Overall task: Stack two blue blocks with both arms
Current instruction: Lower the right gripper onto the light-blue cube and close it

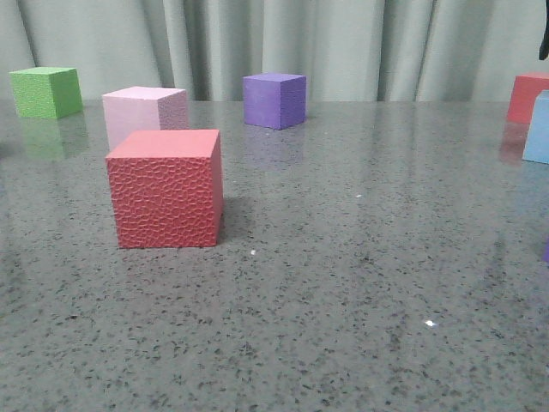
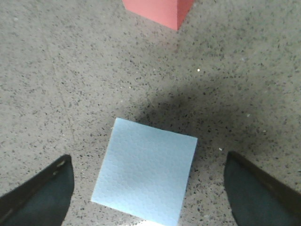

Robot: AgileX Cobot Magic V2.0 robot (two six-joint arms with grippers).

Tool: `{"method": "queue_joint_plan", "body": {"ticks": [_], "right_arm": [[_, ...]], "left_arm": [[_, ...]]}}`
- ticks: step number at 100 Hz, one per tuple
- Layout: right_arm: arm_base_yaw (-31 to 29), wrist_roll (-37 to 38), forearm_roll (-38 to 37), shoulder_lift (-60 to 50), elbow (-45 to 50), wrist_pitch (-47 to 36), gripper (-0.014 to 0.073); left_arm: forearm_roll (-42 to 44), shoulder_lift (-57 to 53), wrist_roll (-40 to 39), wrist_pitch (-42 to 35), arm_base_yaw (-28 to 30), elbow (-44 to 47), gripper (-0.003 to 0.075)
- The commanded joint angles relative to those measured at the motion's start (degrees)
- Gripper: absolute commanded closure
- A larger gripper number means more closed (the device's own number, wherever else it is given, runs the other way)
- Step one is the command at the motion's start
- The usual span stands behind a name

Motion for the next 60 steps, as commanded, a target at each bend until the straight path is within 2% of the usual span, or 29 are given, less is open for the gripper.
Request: {"method": "queue_joint_plan", "body": {"ticks": [1, 60], "right_arm": [[-0.33, 0.1, -0.84, -1.16, -2.15, -2.18, -0.0041], [-0.33, 0.1, 0.03, 6.74, -2.45, -2.36, -0.0041]], "left_arm": [[-1.36, 0.33, 0.02, -2.92, 0.08, -1.95, 0.0102], [-1.38, 0.33, 0.02, -3.03, 0.08, -1.95, 0.0102]]}}
